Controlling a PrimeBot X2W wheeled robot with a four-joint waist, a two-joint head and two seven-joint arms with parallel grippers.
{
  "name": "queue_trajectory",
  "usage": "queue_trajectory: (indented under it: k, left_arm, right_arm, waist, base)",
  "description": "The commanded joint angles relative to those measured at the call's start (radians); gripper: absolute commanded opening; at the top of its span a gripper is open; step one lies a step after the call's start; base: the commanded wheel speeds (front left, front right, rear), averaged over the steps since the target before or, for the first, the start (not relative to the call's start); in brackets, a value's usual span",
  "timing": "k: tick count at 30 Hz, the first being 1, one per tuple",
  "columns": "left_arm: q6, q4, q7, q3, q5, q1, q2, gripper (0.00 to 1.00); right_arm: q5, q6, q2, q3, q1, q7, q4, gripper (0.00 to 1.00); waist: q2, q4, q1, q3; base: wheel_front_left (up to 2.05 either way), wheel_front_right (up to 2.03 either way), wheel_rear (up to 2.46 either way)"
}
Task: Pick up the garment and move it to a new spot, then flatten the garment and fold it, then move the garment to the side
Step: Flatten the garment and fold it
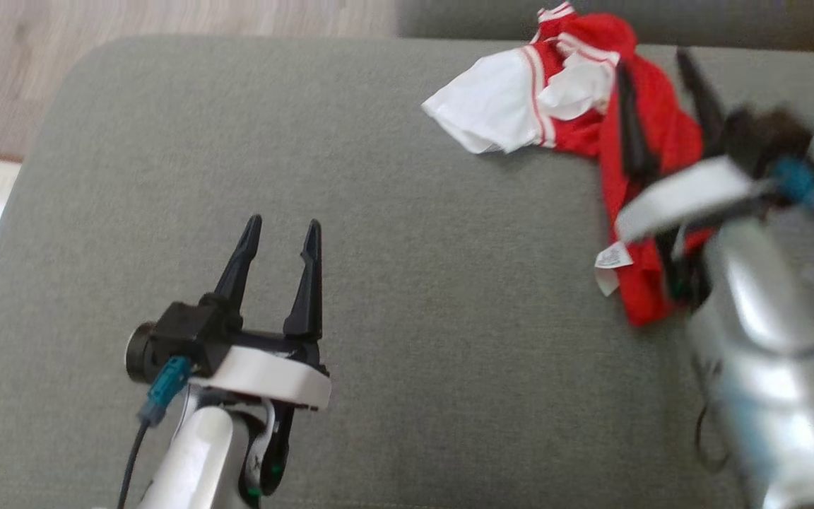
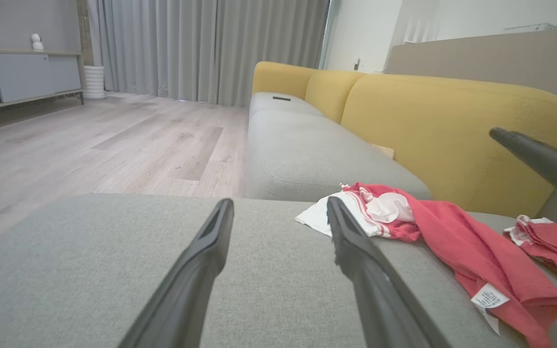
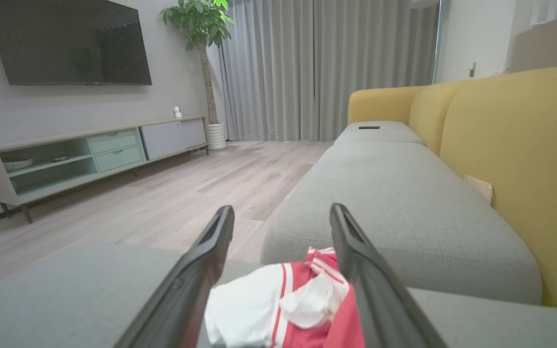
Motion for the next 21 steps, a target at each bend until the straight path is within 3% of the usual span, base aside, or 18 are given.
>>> queue_trajectory:
  k: [1, 6, 10, 21]
  left_arm:
    - [-0.002, -0.042, -0.005, 0.045, 0.004, -0.011, 0.004, 1.00]
    - [-0.003, -0.049, -0.005, 0.065, -0.001, 0.019, 0.004, 1.00]
    - [-0.004, -0.052, -0.005, 0.073, -0.004, 0.039, 0.004, 1.00]
    - [-0.011, -0.057, -0.005, 0.040, -0.012, 0.026, 0.004, 1.00]
  right_arm:
    - [-0.027, 0.007, 0.039, -0.002, 0.070, -0.010, -0.090, 1.00]
    - [-0.065, 0.007, 0.077, -0.052, 0.290, -0.010, -0.260, 1.00]
    - [-0.017, 0.007, 0.080, -0.047, 0.409, -0.011, -0.349, 1.00]
    - [-0.055, 0.007, 0.081, -0.057, 0.441, 0.020, -0.432, 1.00]
  waist:
    - [0.0000, -0.030, 0.0000, -0.036]
    - [0.0000, -0.054, 0.0000, -0.065]
    - [0.0000, -0.060, 0.0000, -0.074]
    - [0.0000, -0.016, 0.0000, -0.017]
  base:
    - [0.00, 0.00, 0.00]
    - [0.00, 0.00, 0.00]
    - [0.00, 0.00, 0.00]
    - [0.00, 0.00, 0.00]
